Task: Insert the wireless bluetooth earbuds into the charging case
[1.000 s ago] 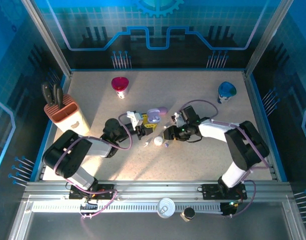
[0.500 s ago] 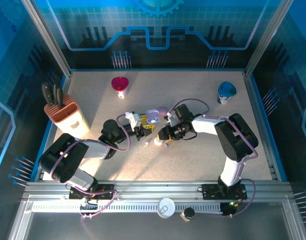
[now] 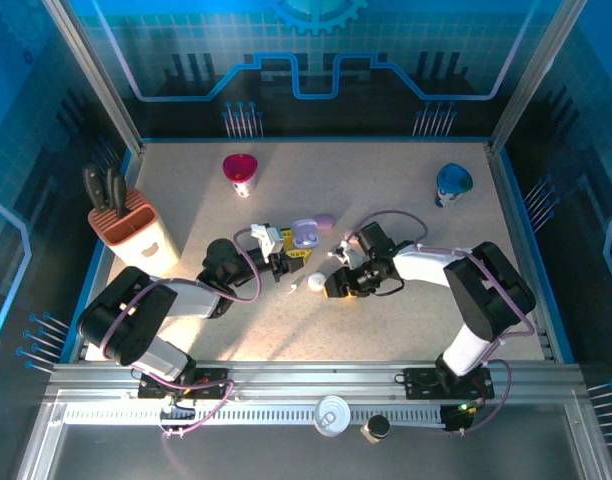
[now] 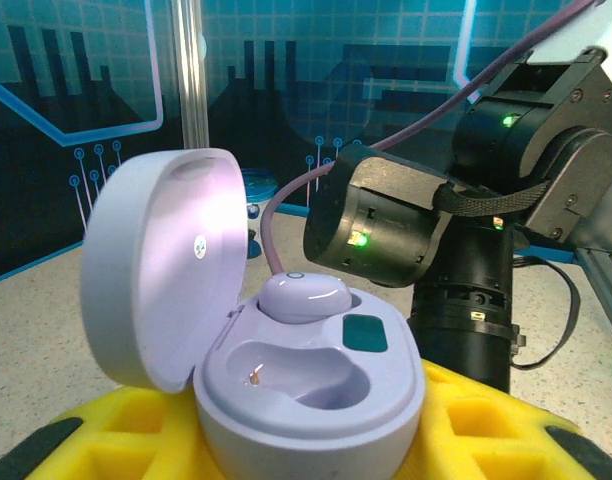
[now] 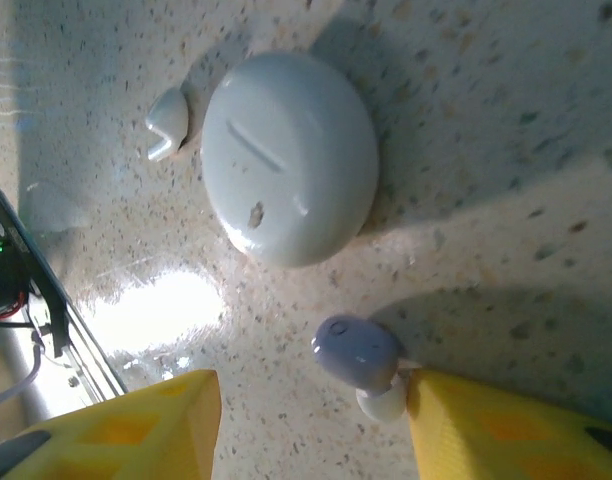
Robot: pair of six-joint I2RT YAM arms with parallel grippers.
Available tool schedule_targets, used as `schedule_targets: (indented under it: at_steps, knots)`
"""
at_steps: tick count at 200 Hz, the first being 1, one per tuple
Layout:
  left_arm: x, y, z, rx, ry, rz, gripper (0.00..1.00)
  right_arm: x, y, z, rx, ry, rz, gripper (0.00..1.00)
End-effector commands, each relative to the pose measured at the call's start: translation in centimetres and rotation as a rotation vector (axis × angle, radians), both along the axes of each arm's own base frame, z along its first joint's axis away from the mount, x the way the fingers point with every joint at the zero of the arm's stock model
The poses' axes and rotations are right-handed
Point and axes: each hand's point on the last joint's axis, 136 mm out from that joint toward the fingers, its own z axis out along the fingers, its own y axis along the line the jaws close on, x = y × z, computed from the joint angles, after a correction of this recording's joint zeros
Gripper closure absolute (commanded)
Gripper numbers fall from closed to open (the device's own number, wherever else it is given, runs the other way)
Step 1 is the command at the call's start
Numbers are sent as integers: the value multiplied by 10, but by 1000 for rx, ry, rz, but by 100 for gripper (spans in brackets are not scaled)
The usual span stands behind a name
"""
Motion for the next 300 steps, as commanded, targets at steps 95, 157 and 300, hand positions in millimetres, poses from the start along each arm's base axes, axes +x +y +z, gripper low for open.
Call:
schedule_targets:
  at_steps: [95,157,300]
  knots:
    - [-1,3,3,-17,-7,-1,63,7,-3,20,-62,-90,-5,53]
    - [-2,4,1,-13,-6,2,63,16,4,-8,-36,18,-74,63]
    - [-2,4,-4,1,5,0,63,15,-7,-28,-131,47,-113,86]
